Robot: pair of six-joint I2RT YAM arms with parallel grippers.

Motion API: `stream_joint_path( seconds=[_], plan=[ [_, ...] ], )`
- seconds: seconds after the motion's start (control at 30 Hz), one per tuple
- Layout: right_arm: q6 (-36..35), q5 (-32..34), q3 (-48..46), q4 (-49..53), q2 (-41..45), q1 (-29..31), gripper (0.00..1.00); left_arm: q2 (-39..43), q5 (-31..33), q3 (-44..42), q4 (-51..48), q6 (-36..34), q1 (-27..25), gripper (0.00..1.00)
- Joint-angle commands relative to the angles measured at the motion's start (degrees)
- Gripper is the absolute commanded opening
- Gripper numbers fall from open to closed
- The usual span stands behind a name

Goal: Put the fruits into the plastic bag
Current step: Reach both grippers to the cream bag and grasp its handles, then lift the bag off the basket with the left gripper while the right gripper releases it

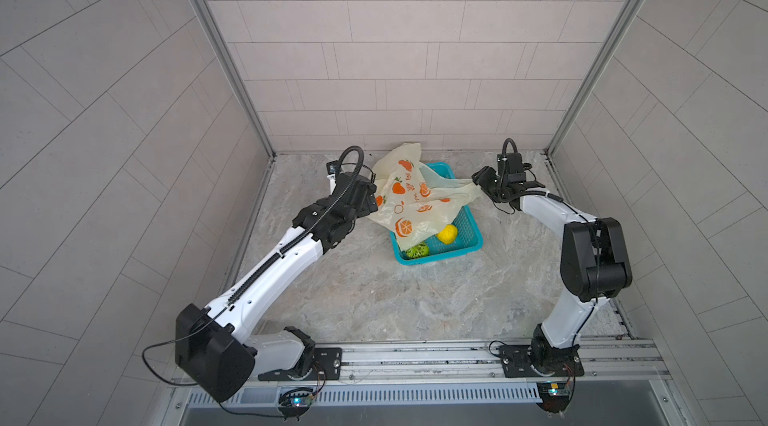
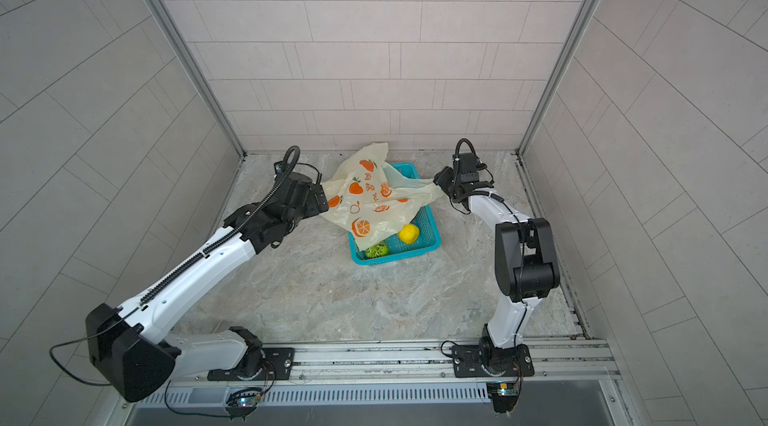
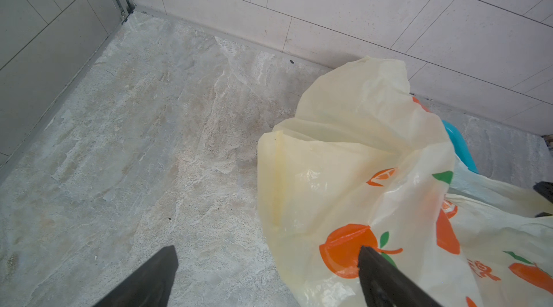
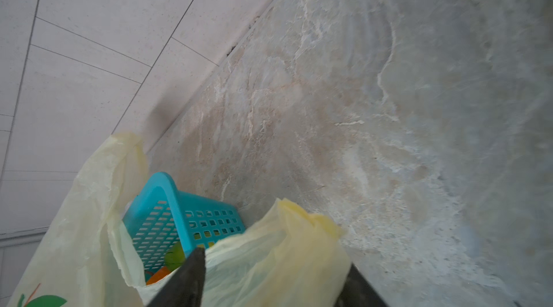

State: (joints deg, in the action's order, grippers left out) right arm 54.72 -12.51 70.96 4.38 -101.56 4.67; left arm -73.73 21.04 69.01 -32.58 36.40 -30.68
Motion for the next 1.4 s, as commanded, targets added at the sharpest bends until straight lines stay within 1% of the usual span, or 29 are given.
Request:
stream_joint_path(
  seconds=[0.0, 0.03, 0.07, 0.1, 0.2, 0.33, 0.43, 0.5, 0.57, 0.67, 0.9, 1.03, 1.2, 1.37],
  plan=[
    [3.71, -3.29, -3.10, -4.71, 2.53, -0.01, 0.25, -1.49, -3.32, 4.79, -3.20, -0.95, -0.15, 1.00],
    [3.78, -2.99, -4.21, -5.49, 4.33, 0.16, 0.13, -2.26, -5.25, 6.06, -3.69, -1.38, -0.14, 1.00],
    [3.74, -2.72, -5.38, -5.72, 5.89, 0.25, 0.03, -2.89, -7.33, 7.07, -3.99, -1.84, -0.16, 1.00],
    [3.65, -2.37, -6.51, -5.63, 7.59, 0.42, 0.00, -3.66, -9.64, 8.34, -4.39, -2.07, -0.14, 1.00],
    [3.64, -2.18, -11.02, -6.61, 13.59, 1.31, 0.00, -5.73, -18.21, 11.55, -5.29, -2.65, -0.29, 1.00],
    [2.68, -1.81, -17.46, -8.27, 22.89, 4.52, 0.00, -7.73, -30.02, 14.44, -5.73, -2.31, -0.98, 1.00],
    [0.23, -2.05, -20.22, -9.31, 27.20, 9.16, 0.00, -8.87, -37.27, 16.07, -5.57, -2.30, -1.95, 1.00],
    [-2.88, -1.93, -21.01, -9.67, 28.78, 12.78, 0.00, -9.94, -40.43, 16.90, -5.46, -2.30, -2.46, 1.00],
    [-6.86, 0.02, -21.51, -9.11, 30.52, 16.41, 0.00, -11.40, -41.11, 17.81, -6.09, -1.99, -2.61, 1.00],
    [-12.29, 2.22, -23.02, -11.21, 33.22, 20.01, 0.00, -13.47, -38.42, 19.17, -8.52, -2.03, -2.59, 1.00],
    [-19.10, 1.86, -22.03, -11.93, 36.12, 23.02, 0.00, -16.95, -33.48, 20.81, -10.00, -1.88, -2.40, 1.00],
    [-23.17, 3.63, -21.84, -12.13, 36.33, 25.31, 0.00, -17.32, -34.96, 21.36, -7.09, -0.48, -1.53, 1.00],
    [-24.48, 5.60, -23.76, -14.78, 37.52, 26.60, 0.00, -16.47, -36.03, 22.57, -5.49, 0.73, 0.18, 1.00],
    [-27.18, 6.78, -23.23, -13.53, 38.18, 27.58, 0.00, -16.47, -36.66, 22.95, -4.99, 2.93, 1.55, 1.00]
  ],
)
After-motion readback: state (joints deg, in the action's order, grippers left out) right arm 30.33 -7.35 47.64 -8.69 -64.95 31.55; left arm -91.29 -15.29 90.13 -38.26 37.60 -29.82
